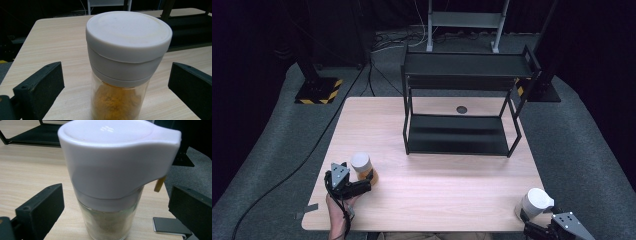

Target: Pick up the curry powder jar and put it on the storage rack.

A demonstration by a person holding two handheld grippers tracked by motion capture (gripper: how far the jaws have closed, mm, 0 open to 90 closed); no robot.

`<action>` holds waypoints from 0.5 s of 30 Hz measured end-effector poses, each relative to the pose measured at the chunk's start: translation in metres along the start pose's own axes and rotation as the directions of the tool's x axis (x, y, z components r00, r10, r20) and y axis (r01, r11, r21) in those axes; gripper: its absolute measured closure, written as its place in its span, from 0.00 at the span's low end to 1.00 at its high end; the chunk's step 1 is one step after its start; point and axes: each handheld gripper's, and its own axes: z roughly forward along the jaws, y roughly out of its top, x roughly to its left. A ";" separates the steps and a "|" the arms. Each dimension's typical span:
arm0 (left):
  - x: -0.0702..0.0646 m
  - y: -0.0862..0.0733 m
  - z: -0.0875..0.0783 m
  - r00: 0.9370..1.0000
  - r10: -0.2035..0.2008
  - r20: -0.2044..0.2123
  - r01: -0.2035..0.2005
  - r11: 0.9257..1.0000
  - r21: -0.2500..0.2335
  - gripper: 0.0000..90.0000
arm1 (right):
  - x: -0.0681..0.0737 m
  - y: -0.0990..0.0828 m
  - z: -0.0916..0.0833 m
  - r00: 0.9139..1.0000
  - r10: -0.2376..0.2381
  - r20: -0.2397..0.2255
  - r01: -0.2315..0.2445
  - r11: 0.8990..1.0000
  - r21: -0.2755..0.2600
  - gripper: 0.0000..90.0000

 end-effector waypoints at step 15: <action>-0.002 -0.007 0.008 1.000 -0.019 -0.025 0.018 0.999 -0.049 0.00 | 0.001 0.000 0.002 1.000 -0.006 0.002 0.006 1.000 0.006 0.00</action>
